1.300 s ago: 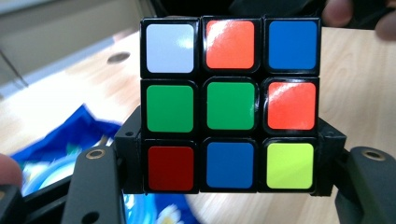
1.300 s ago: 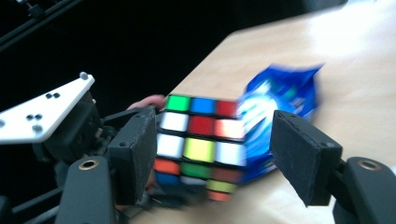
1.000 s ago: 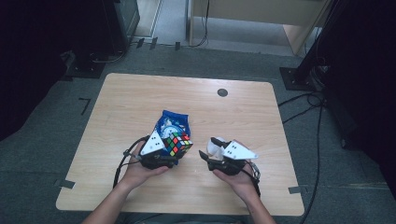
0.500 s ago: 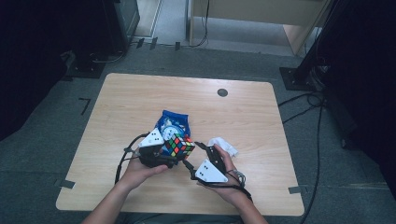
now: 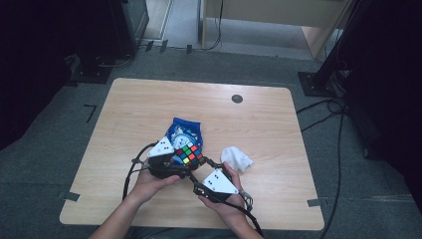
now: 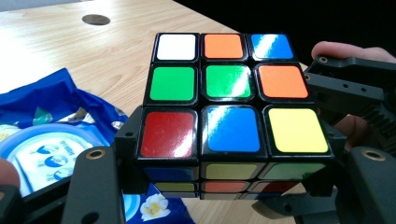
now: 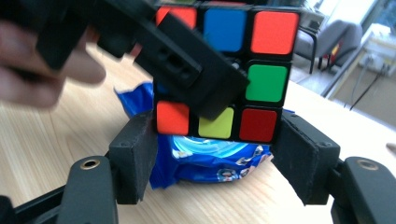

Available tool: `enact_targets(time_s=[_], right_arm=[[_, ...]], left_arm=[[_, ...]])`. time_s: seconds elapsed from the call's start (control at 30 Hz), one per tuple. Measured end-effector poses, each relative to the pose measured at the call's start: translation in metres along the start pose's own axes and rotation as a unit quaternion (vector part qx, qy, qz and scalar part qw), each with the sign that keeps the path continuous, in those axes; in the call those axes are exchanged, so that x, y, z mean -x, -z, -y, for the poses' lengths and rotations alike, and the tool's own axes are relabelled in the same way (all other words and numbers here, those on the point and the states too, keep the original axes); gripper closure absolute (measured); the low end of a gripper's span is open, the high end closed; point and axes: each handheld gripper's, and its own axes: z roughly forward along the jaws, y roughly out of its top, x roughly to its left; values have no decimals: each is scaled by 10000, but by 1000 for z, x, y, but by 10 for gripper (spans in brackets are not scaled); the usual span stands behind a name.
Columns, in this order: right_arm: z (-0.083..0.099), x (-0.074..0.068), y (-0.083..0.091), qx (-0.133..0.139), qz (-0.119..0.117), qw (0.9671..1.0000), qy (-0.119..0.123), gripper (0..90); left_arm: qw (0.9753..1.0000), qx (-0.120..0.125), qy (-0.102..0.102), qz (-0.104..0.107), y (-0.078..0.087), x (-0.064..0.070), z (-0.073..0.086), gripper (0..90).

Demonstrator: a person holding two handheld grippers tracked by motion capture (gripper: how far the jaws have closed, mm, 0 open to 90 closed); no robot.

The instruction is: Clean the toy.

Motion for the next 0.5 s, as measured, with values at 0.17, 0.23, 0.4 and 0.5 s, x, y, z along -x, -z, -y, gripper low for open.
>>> enact_targets(time_s=[0.17,0.23,0.4,0.5], right_arm=[[11,9,-3,-145,-27,9955,935,377],[15,12,-2,-170,58,9924,1220,443],[11,9,0,-66,197,9948,997,600],[9,8,2,-163,247,9985,456,637]], left_arm=[[9999,27,63,89,1,-2,0,340],[9999,-9,35,117,0,-2,0,340],[9999,-27,-25,98,-3,2,2,340],[9999,114,-53,34,-3,6,2,340]])
